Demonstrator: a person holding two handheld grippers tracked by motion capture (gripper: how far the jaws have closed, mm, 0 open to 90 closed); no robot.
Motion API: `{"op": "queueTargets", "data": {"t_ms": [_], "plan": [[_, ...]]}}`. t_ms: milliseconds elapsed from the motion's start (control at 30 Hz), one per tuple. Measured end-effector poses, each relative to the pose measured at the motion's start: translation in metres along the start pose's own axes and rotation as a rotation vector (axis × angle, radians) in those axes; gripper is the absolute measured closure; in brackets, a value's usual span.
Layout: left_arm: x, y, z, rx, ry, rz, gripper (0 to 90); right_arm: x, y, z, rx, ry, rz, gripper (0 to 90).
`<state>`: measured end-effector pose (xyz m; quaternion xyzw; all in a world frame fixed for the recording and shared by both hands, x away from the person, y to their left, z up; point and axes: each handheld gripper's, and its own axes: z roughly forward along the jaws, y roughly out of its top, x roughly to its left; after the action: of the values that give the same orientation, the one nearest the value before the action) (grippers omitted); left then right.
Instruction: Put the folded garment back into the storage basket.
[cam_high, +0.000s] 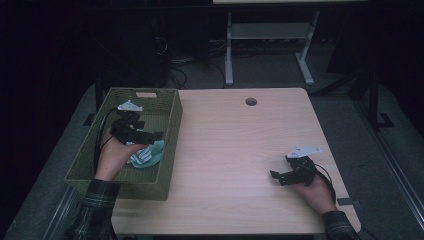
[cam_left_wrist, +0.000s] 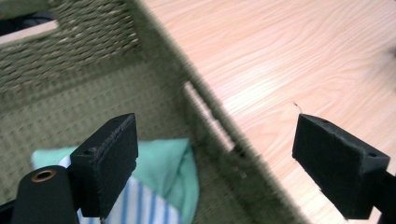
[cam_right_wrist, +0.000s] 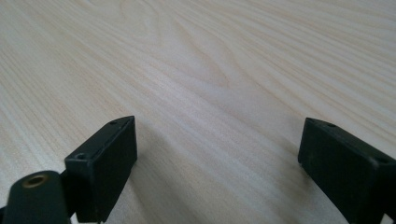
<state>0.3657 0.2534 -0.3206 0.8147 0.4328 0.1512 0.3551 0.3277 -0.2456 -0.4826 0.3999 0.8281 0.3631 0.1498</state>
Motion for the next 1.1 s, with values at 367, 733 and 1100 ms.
{"op": "queueTargets", "data": {"t_ms": [367,733,1100], "plan": [[-0.033,0.017,0.013,-0.029,-0.059,0.033,13.9,0.000,0.000,0.000,0.000,0.000,0.001,11.2],[-0.067,0.029,0.032,-0.038,-0.129,0.082,13.9,0.000,0.000,0.000,0.000,0.000,0.001,11.2],[-0.094,0.029,0.061,-0.010,-0.177,0.122,13.9,0.000,0.000,0.000,0.000,0.000,0.001,11.2]]}}
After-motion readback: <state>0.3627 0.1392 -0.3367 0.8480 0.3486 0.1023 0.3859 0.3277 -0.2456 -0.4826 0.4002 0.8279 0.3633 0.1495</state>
